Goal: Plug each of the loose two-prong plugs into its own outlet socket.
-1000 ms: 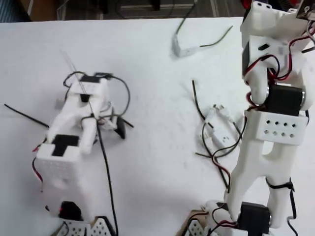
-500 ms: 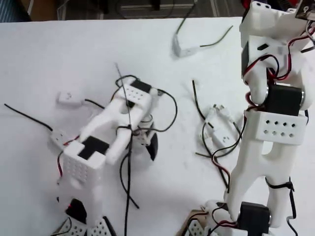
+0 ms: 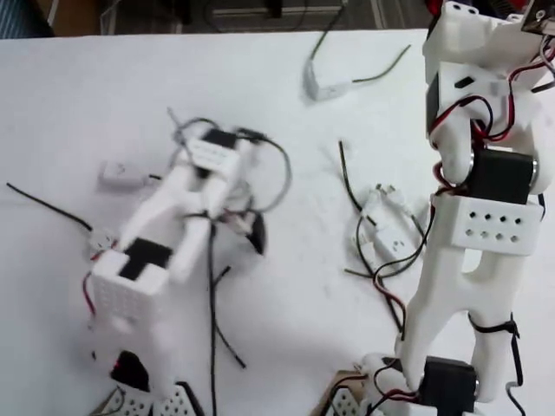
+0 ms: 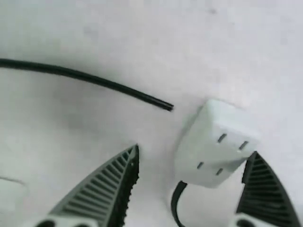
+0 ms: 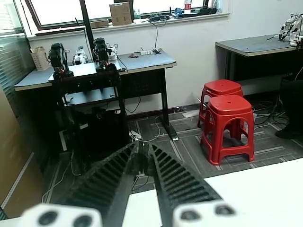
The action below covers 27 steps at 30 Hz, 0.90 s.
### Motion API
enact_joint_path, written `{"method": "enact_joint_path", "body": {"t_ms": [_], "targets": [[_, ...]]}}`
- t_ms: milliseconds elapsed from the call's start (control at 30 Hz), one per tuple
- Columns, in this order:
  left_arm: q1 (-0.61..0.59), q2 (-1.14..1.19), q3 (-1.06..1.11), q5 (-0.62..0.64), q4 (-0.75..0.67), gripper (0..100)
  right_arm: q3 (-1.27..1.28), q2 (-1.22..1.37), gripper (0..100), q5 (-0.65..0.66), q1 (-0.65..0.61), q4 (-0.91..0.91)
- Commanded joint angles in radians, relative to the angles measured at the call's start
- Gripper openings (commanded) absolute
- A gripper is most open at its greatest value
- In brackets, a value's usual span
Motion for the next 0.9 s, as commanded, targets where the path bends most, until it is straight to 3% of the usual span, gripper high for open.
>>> {"method": "enact_joint_path", "body": {"t_ms": [0,133,367,467,567,700,867], "targets": [[-0.189,-0.007,-0.038,-0.046,-0.071,34,-0.034,-0.047,1.8,-0.002,0.002,-0.002],[-0.237,-0.035,-0.038,-0.15,-0.061,34,-0.034,-0.047,1.8,-0.002,0.002,-0.002],[-0.191,-0.154,-0.029,-0.158,-0.037,34,-0.034,-0.05,1.8,-0.002,0.002,-0.002],[-0.14,-0.188,-0.038,-0.16,-0.035,34,-0.034,-0.054,1.8,0.005,0.002,0.001],[-0.042,-0.24,-0.038,-0.163,-0.049,34,-0.038,-0.056,1.8,0.097,0.002,0.002],[0.071,-0.277,-0.037,-0.164,-0.157,34,-0.041,-0.056,1.8,0.206,0.013,0.002],[0.102,-0.266,-0.018,-0.153,-0.284,34,-0.055,-0.039,1.8,0.178,0.03,-0.001]]}}
